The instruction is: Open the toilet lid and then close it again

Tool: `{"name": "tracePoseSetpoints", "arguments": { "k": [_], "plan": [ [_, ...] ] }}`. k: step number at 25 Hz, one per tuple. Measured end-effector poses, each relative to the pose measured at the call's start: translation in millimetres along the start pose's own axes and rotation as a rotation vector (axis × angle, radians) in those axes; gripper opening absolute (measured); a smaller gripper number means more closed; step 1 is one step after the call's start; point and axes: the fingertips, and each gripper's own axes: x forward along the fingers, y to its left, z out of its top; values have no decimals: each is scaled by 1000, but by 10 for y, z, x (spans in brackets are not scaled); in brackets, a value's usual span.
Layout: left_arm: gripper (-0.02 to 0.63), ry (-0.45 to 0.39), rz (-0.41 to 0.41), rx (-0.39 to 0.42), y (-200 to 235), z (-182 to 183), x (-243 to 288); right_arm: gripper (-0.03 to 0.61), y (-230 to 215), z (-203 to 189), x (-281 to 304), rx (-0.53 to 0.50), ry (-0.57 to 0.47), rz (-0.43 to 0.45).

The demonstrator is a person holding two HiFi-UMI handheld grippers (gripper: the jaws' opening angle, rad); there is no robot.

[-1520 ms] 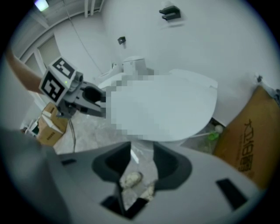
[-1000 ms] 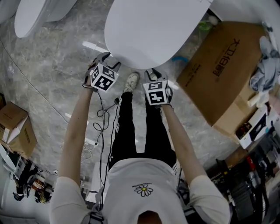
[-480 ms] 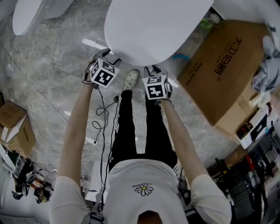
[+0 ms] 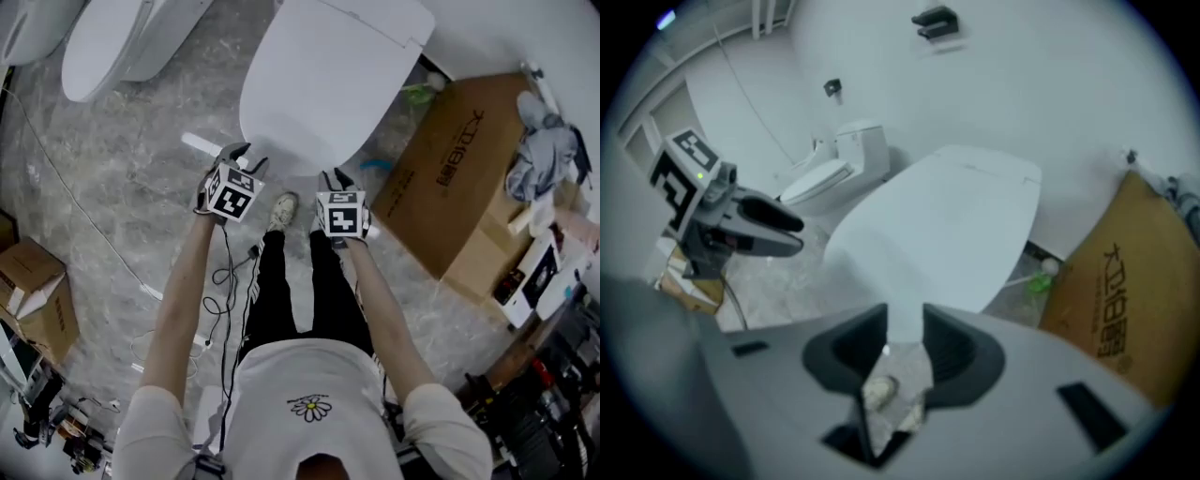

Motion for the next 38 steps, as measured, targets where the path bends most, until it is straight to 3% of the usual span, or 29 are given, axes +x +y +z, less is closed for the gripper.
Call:
{"name": "tracePoseSetpoints", "arguments": {
  "k": [5, 9, 12, 14, 21, 26, 38],
  "plan": [
    [209, -247, 83, 26, 292, 1222, -715, 132, -85, 1304, -620, -36, -255, -43],
    [206, -423, 134, 16, 148, 2017, -1706, 126, 2, 2041, -1674, -13, -474, -65],
    [68, -590, 261, 19, 44, 2552, -2556, 96, 82, 2459, -2547, -17, -660, -64],
    [28, -695, 330, 28, -82, 2801, -3103, 73, 187, 2657, -3113, -52, -779, -62],
    [21, -1000, 406, -13, -770, 3059, -4450, 43, 584, 2808, -4595, -184, -1091, -53],
    [21, -1056, 437, -15, -1038, 3002, -4678, 35, 684, 2633, -4977, -216, -1177, -48],
    [21, -1057, 465, -23, -1097, 2978, -4699, 32, 696, 2514, -4982, -233, -1164, -1]
  ]
}}
